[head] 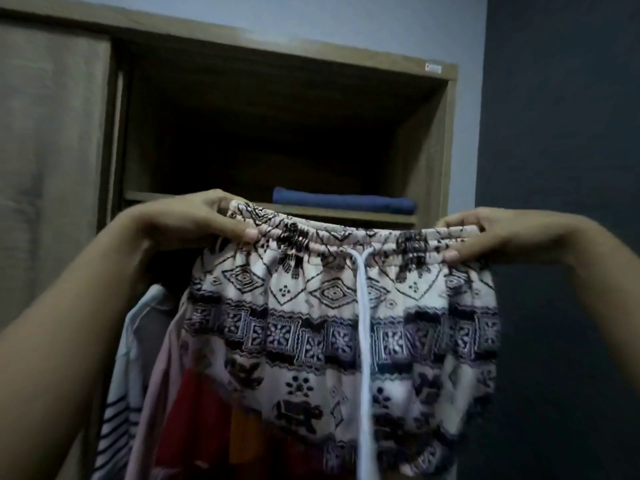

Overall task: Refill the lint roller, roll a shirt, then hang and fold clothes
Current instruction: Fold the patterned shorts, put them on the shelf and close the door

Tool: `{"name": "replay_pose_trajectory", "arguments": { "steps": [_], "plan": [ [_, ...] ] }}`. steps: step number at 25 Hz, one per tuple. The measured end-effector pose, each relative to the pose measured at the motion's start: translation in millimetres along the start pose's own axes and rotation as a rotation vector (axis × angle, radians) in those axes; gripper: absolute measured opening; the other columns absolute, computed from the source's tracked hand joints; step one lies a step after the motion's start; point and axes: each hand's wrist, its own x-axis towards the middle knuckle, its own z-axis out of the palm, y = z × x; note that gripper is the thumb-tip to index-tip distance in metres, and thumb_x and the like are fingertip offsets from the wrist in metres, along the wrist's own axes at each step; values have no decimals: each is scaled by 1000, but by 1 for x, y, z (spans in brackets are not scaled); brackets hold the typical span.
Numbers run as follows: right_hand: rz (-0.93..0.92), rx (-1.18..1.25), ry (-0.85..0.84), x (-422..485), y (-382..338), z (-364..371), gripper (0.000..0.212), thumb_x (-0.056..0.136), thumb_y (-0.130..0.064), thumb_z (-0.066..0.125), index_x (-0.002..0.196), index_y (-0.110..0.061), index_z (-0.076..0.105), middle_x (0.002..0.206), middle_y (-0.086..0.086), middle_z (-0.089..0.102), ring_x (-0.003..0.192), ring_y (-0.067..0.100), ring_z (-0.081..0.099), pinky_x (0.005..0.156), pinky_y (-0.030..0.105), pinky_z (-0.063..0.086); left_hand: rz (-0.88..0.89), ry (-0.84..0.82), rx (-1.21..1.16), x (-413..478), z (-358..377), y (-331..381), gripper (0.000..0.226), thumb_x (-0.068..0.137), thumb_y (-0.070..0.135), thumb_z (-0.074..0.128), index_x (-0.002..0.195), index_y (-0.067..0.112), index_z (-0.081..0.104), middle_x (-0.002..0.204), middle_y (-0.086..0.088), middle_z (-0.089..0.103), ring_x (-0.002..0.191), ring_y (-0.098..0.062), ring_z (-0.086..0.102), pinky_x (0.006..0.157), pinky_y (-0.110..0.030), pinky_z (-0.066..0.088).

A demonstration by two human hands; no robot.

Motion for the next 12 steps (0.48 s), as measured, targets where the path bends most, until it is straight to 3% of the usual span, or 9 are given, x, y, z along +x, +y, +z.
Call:
{"name": "replay_pose_trajectory", "arguments": {
  "steps": [2,3,5,6,8,10,12],
  "plan": [
    [-12,57,144,4,27,19,31,74,-13,76,97,-4,58,81,9,68,68,11,67,55,19,53,-35,144,45,-6,19,-29,26,71,24,76,89,7,71,91,-18,72,80,-26,69,69,-31,57],
    [-16,61,173,4,40,32,24,77,-9,71,96,-4,57,77,6,66,64,8,65,54,17,51,-42,168,101,-11,28,-45,39,67,36,80,89,5,70,89,-14,71,79,-23,66,71,-31,54],
    [-36,81,188,5,69,55,18,80,-9,66,95,-4,58,80,7,64,69,10,62,65,21,51,-52,244,150,-21,46,-71,60,58,57,80,86,5,67,78,-5,67,71,-15,59,64,-25,47],
    [-48,118,211,2,79,65,17,82,-9,65,97,-5,60,80,6,65,70,9,61,67,20,50,-49,302,111,-26,57,-79,59,58,58,78,84,8,65,72,-2,63,64,-12,55,55,-19,44],
    [-88,201,275,-9,93,82,15,86,-7,60,100,-9,62,71,-2,63,62,2,58,59,13,47,-13,395,-9,-41,76,-89,35,70,40,71,85,10,62,64,1,62,52,-7,55,43,-12,41],
    [-110,203,305,-21,104,99,17,84,-12,62,101,-9,64,71,0,66,64,7,60,58,13,48,23,440,-49,-56,91,-98,22,78,20,65,95,8,62,76,-2,72,66,-10,69,55,-12,51],
    [-110,188,333,-33,113,118,21,77,-21,67,91,-8,62,68,0,68,62,12,61,55,16,49,32,485,-28,-71,101,-110,23,82,12,63,104,7,60,87,-4,72,80,-13,69,67,-15,55]
  ]
}}
